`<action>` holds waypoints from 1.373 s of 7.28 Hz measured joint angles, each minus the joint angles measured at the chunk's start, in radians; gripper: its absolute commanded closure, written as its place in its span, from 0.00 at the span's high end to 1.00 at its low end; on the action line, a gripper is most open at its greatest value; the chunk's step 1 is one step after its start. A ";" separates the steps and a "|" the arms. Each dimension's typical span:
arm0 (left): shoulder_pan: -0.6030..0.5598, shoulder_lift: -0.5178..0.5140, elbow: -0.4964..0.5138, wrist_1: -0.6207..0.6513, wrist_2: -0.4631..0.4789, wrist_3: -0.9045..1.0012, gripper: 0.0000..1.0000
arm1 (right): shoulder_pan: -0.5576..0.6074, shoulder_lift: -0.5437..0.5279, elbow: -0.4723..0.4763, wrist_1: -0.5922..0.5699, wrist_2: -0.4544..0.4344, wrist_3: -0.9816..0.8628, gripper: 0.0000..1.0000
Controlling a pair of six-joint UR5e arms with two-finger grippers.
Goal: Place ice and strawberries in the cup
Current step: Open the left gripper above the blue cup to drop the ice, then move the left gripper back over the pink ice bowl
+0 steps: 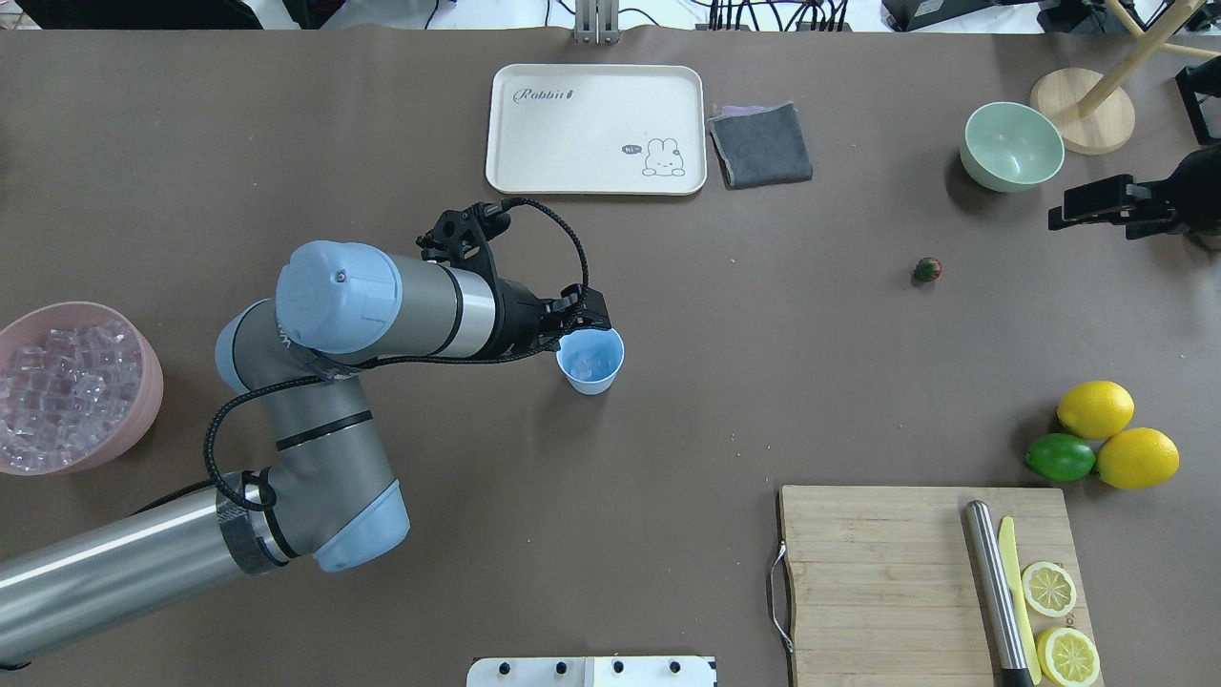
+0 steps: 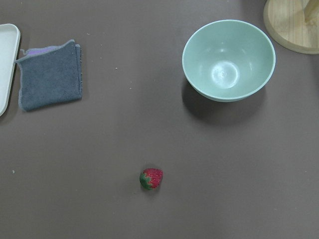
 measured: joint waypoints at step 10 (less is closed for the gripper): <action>-0.332 0.364 -0.294 0.378 -0.207 0.730 1.00 | -0.022 0.001 -0.012 0.000 -0.009 0.007 1.00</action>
